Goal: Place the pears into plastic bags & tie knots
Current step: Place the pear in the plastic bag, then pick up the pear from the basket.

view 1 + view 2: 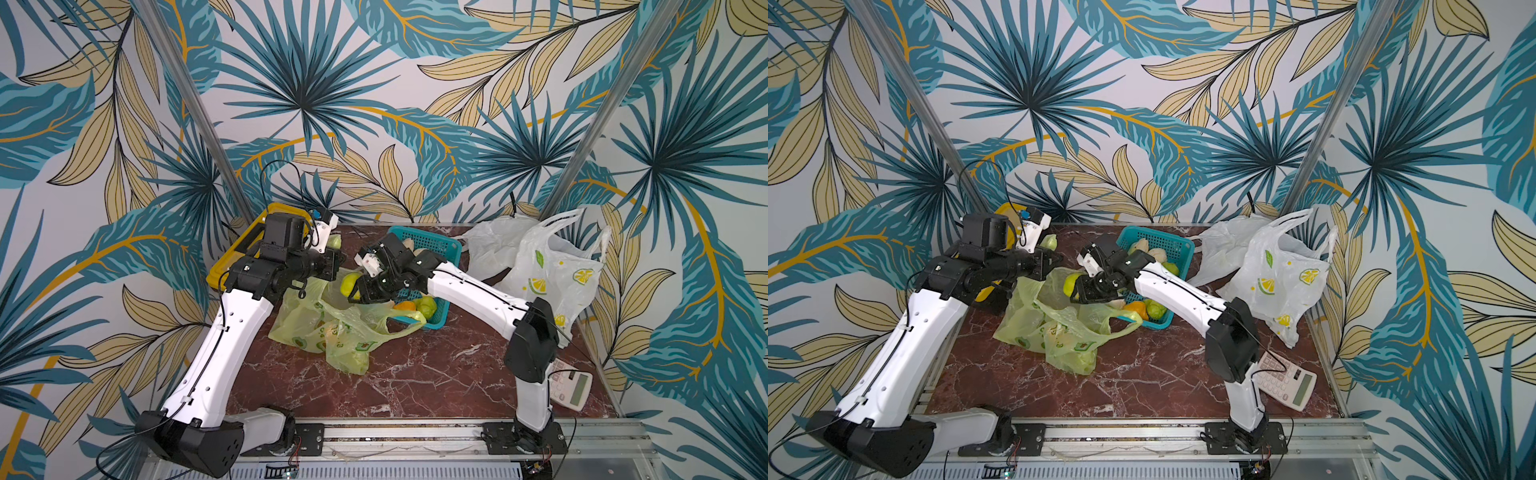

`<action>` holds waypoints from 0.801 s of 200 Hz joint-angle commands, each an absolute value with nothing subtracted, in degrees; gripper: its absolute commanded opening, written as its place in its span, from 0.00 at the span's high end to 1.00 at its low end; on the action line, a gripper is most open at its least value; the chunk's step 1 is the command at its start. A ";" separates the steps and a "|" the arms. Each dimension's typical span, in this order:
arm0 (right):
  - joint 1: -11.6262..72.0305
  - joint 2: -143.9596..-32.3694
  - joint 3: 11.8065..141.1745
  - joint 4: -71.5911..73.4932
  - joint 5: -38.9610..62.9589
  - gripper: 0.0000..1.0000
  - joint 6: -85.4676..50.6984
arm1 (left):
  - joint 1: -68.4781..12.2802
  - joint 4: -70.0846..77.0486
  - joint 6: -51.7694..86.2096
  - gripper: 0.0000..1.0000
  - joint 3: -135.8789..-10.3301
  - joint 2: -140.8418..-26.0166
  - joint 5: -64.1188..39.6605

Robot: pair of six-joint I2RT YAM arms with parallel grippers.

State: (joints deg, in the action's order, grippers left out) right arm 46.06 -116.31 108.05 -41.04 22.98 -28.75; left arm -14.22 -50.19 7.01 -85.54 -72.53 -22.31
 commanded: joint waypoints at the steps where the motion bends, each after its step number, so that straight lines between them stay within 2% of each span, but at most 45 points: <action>1: 47.66 -115.61 114.56 -49.02 20.83 0.29 -24.90 | -14.32 -49.35 6.97 1.00 -86.58 -72.16 -22.35; 11: 47.38 -114.52 115.79 -51.78 20.37 0.23 -23.50 | -14.30 -49.31 6.85 1.00 -86.49 -72.26 -21.84; 31: 45.53 -109.36 113.63 -53.51 19.48 0.22 -22.76 | -14.23 -49.31 6.89 1.00 -86.01 -72.16 -20.34; 61: 38.40 -99.98 101.37 -48.84 14.85 0.26 -26.10 | -14.23 -49.32 7.47 1.00 -85.02 -71.81 -18.18; 80: 33.48 -98.97 94.87 -46.41 9.28 0.31 -29.85 | -14.16 -49.31 7.49 1.00 -84.40 -71.39 -17.72; 97: 32.07 -103.14 96.11 -48.43 0.10 0.27 -28.71 | -14.17 -49.31 7.27 1.00 -84.05 -70.46 -17.32; 117: 31.95 -112.66 104.62 -53.58 -8.98 0.24 -26.59 | -14.21 -49.39 7.03 1.00 -83.94 -69.63 -17.38; 160: 31.38 -128.83 118.56 -57.44 -16.60 0.22 -24.46 | -14.24 -49.44 6.61 1.00 -82.51 -68.07 -18.07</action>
State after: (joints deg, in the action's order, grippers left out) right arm 31.59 -124.05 113.10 -52.90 -8.45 -26.09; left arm -14.22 -50.09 7.05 -83.79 -69.89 -18.00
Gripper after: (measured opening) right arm 0.776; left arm 0.045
